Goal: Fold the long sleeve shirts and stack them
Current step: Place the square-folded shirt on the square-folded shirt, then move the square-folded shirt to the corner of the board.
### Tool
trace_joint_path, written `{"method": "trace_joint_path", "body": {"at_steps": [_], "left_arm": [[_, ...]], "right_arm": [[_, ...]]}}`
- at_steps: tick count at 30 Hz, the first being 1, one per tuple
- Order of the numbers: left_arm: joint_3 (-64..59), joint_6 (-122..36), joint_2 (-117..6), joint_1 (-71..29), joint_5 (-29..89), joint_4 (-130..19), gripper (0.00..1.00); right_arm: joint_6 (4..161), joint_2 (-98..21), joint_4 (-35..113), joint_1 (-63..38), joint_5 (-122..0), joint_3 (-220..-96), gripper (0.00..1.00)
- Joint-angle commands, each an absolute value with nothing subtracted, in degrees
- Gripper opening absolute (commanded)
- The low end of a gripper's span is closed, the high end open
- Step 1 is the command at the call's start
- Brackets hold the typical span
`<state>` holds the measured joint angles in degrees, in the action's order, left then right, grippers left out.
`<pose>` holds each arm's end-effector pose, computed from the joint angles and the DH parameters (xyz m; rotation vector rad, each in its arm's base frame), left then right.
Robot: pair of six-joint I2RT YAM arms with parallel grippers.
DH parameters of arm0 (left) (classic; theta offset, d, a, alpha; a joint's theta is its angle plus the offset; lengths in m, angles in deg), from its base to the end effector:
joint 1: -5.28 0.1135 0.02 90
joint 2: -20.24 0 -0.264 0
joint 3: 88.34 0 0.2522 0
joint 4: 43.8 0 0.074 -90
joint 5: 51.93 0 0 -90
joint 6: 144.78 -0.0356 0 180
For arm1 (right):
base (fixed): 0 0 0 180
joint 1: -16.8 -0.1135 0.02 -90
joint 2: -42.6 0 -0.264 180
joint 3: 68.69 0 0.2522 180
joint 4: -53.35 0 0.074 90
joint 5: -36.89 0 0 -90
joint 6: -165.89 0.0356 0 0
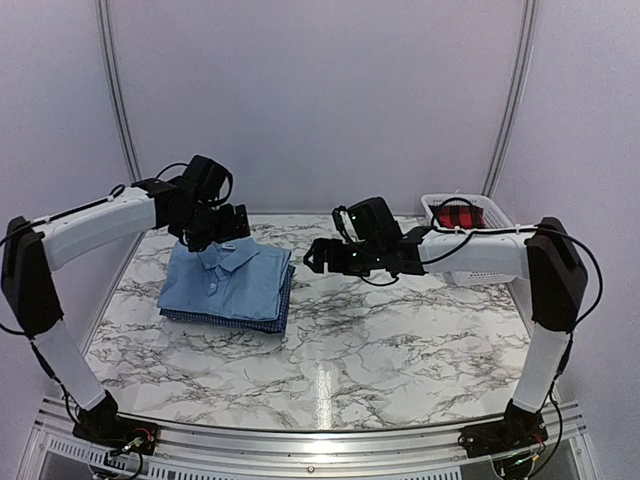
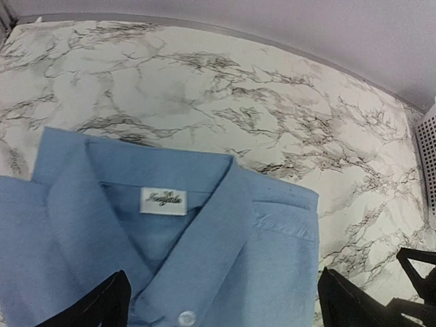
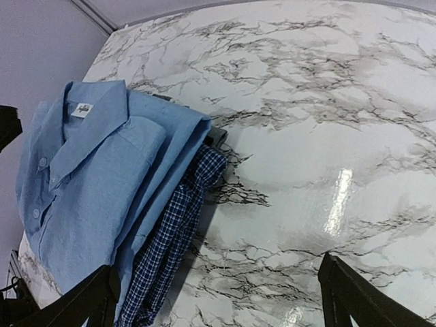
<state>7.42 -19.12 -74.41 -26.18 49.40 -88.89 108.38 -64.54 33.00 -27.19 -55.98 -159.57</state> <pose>0.3209 -0.1881 0.3059 -0.1847 2.3399 -0.3567 0.3066 0.2984 0.2298 -0.2622 2.3113 0.7697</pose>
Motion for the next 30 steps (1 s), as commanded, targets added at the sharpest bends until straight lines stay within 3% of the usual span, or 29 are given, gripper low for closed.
{"method": "trace_joint_path", "body": {"at_steps": [1,15,21,30], "left_arm": [[17.21,-20.39,-85.27,-30.37,51.43,-89.77,0.99],[49.78,-32.20,-117.15,-36.11,61.14,-97.80,0.99],[48.30,-38.51,-119.67,-36.11,65.18,-98.35,0.97],[41.98,-42.75,-119.09,-36.11,65.88,-98.40,0.75]], "right_arm": [[107.12,-59.91,32.26,-24.90,-53.74,-156.53,0.98],[106.92,-50.64,31.59,-20.13,-50.35,-147.28,0.99],[106.97,-49.69,31.71,-20.03,-49.90,-146.26,0.99],[107.42,-50.28,32.24,-20.04,-50.21,-145.91,0.99]]}}
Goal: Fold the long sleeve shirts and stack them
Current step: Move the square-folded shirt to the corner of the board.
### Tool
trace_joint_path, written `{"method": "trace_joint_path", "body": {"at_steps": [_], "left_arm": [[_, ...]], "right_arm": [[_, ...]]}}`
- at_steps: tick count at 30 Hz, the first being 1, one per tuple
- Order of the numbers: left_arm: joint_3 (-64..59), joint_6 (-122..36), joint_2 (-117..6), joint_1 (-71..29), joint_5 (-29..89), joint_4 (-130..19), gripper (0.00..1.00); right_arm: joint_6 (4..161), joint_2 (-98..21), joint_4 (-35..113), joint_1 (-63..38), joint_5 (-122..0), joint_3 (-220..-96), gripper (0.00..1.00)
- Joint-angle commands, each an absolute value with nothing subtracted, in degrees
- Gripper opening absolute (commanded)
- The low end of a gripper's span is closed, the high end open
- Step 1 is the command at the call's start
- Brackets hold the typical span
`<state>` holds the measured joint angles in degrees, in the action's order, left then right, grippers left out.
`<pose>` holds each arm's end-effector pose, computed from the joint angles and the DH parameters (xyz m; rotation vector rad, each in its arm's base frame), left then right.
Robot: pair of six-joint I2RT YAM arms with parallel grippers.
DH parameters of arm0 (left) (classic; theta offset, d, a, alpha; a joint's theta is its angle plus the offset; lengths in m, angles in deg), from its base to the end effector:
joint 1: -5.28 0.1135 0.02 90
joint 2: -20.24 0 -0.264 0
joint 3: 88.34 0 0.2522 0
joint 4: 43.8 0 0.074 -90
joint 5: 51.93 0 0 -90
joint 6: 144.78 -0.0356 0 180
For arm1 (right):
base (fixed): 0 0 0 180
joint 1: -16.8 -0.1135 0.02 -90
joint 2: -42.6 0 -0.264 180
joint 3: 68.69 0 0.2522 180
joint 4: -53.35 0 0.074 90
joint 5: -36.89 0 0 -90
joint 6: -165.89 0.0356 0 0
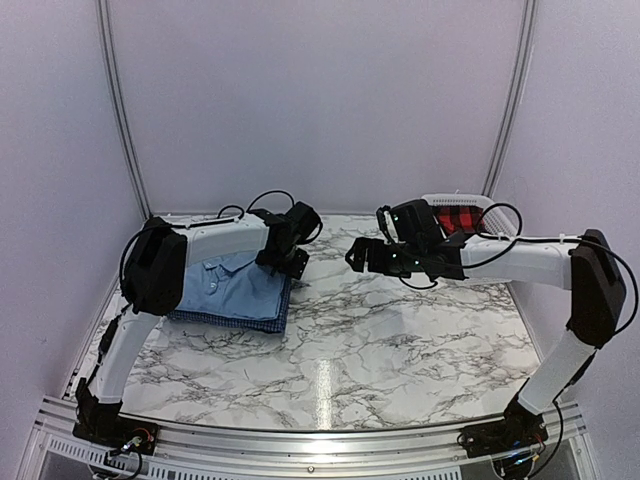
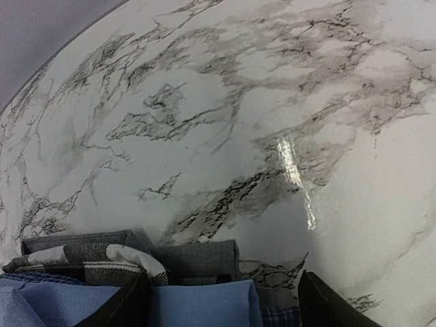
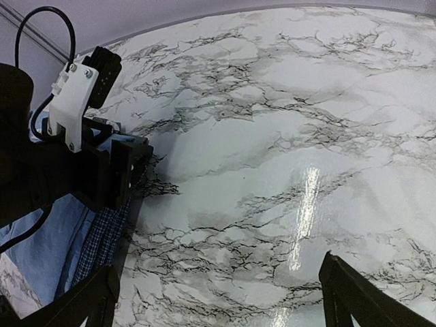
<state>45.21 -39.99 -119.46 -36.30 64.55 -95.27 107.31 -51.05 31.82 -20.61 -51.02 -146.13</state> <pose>0.4061 -0.3391 0.1678 0.4014 2.4018 0.1707 0.2912 0.2211 0.2395 -0.0996 2.2982 0.6031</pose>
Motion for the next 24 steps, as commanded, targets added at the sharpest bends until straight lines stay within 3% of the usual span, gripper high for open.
{"method": "trace_joint_path", "body": {"at_steps": [1,11,24], "left_arm": [[41.19,-42.82,-119.12,-36.07,66.56,-98.37,0.73],[29.19,-38.44,-113.91,-35.64,71.04,-98.12,0.69],[2.72,-36.51,-95.60,-34.10,68.68,-91.11,0.69]], "right_arm": [[107.53,-50.27,32.33,-20.06,-50.28,-145.86,0.98],[107.79,-50.04,33.05,-20.06,-50.29,-144.60,0.99],[107.23,-50.47,33.59,-20.10,-50.82,-143.89,0.99]]}}
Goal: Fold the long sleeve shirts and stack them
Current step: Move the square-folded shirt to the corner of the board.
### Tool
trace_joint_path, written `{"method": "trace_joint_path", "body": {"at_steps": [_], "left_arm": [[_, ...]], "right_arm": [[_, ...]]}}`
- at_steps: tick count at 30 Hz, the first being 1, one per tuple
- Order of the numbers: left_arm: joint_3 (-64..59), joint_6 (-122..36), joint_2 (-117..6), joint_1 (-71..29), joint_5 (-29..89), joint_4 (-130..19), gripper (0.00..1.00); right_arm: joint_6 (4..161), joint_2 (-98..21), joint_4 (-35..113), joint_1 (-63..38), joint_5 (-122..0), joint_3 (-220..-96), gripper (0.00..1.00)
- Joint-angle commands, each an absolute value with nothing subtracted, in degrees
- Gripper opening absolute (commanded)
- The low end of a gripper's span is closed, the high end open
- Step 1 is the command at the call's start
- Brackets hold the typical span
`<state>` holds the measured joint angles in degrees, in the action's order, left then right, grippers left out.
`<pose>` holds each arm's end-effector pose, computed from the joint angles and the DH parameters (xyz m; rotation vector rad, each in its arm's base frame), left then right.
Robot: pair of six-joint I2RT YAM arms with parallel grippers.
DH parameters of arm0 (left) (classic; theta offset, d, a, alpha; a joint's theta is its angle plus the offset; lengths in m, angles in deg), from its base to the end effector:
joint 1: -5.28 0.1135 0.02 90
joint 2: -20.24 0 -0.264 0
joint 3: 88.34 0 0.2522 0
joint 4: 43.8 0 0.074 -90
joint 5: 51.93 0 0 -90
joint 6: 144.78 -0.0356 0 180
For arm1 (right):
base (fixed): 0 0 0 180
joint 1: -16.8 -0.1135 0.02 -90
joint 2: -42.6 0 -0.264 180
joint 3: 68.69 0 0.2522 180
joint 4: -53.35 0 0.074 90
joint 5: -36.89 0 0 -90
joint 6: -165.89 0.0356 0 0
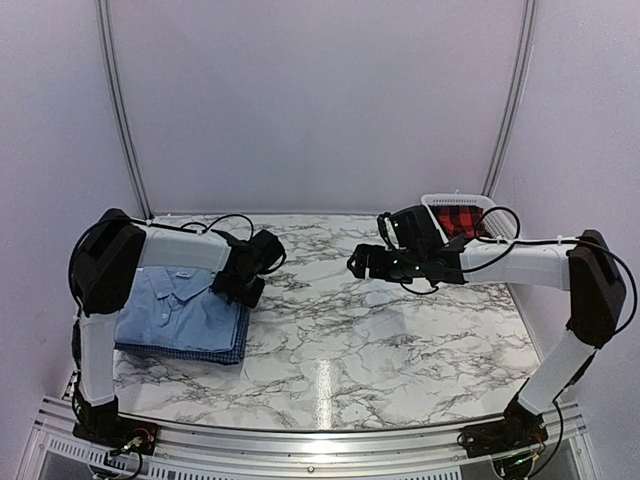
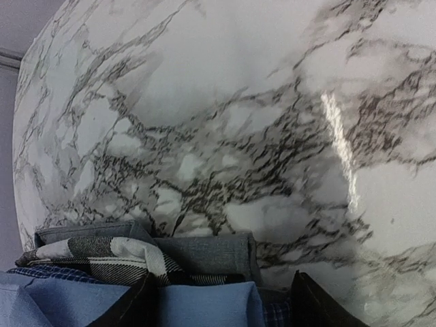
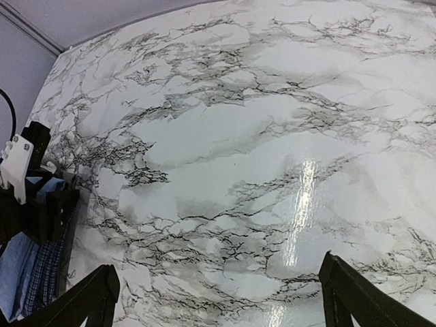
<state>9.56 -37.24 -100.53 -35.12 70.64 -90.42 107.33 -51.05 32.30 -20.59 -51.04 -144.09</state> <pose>0.3352 -0.2601 0.1449 0.3701 2.5049 0.4247 0.2877 0.2183 0.2286 -0.1009 2.3246 0.5883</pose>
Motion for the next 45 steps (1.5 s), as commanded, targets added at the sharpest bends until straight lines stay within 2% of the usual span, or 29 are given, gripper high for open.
{"method": "trace_joint_path", "body": {"at_steps": [1,11,27,35,42,45], "left_arm": [[1.07,-36.54,-94.20,-33.83,67.79,-90.65,0.69],[-11.13,-38.46,-87.17,-31.64,63.01,-89.93,0.69],[-15.33,-38.93,-80.29,-30.90,62.42,-90.60,0.70],[-9.94,-38.01,-77.50,-30.93,59.49,-90.61,0.81],[-3.32,-36.66,-76.21,-30.93,56.26,-89.82,0.98],[-0.93,-35.66,-75.82,-30.97,53.59,-88.10,0.99]], "right_arm": [[107.06,-50.48,33.61,-20.09,-50.82,-143.81,0.99],[106.15,-49.90,33.35,-19.96,-50.58,-143.12,0.98],[105.68,-46.54,32.56,-18.80,-49.41,-140.46,0.99],[104.97,-46.61,31.48,-18.85,-48.36,-141.26,0.98],[103.33,-46.19,30.24,-18.85,-46.09,-143.01,0.99],[102.62,-45.79,29.69,-18.73,-44.41,-143.73,0.99]]}}
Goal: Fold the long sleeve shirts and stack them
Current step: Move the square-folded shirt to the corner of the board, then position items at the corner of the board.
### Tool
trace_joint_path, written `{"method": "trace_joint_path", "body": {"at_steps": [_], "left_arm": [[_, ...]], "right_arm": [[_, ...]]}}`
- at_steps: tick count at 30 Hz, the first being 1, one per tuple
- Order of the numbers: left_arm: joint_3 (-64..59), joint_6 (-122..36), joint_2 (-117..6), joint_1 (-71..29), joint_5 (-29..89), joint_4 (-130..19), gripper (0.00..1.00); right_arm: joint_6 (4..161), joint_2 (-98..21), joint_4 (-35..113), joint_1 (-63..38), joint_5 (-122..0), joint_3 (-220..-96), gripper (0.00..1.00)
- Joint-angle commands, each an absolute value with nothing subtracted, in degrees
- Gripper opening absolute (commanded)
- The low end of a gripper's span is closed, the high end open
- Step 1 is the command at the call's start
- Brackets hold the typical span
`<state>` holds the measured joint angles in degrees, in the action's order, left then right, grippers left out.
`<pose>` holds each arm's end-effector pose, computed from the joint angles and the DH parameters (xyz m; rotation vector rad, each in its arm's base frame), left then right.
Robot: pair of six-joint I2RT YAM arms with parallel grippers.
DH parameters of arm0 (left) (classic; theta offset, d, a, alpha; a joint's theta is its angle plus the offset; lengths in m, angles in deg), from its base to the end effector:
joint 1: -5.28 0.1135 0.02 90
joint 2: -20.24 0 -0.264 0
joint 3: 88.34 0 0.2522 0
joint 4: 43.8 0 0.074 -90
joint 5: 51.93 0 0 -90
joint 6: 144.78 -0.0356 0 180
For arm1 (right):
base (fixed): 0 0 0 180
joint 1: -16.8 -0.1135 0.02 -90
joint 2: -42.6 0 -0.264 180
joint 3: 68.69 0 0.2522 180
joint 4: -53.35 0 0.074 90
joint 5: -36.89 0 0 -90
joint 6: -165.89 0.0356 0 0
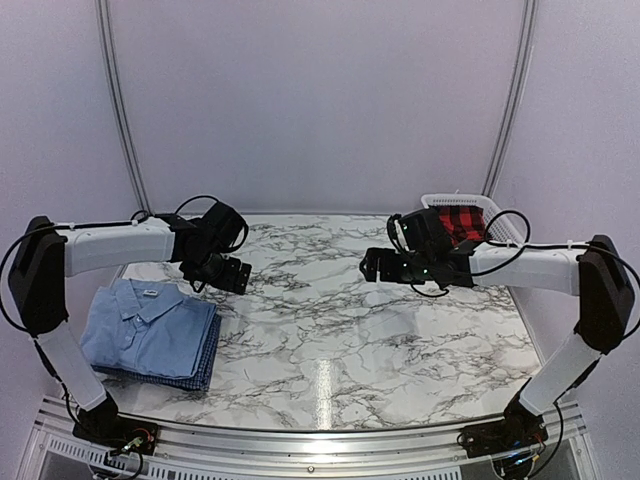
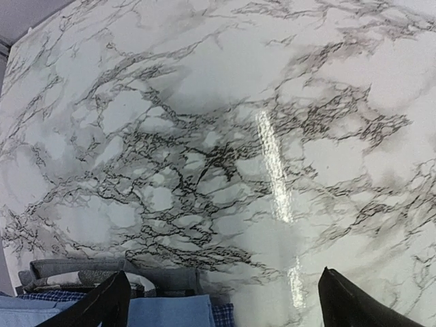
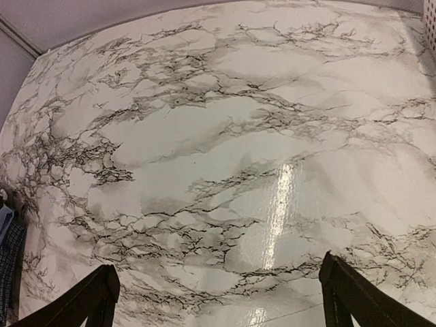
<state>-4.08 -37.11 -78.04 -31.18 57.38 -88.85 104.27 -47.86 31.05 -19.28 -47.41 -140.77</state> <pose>0.2949 -0.2033 0.2214 0.2935 2.4982 0.0643 0.2805 0.2000 0.2266 -0.1029 2.3198 0.4707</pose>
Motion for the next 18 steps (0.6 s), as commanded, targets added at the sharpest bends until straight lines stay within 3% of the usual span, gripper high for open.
{"method": "trace_joint_path", "body": {"at_steps": [1,18], "left_arm": [[-0.44,-35.16,-75.62,-31.00,52.89,-87.30,0.99],[3.16,-33.31,-70.24,-31.10,50.14,-75.67,0.99]], "right_arm": [[102.35,-45.67,29.61,-18.79,-43.99,-143.97,0.99],[96.08,-33.71,34.62,-18.78,-32.09,-143.39,0.98]]}}
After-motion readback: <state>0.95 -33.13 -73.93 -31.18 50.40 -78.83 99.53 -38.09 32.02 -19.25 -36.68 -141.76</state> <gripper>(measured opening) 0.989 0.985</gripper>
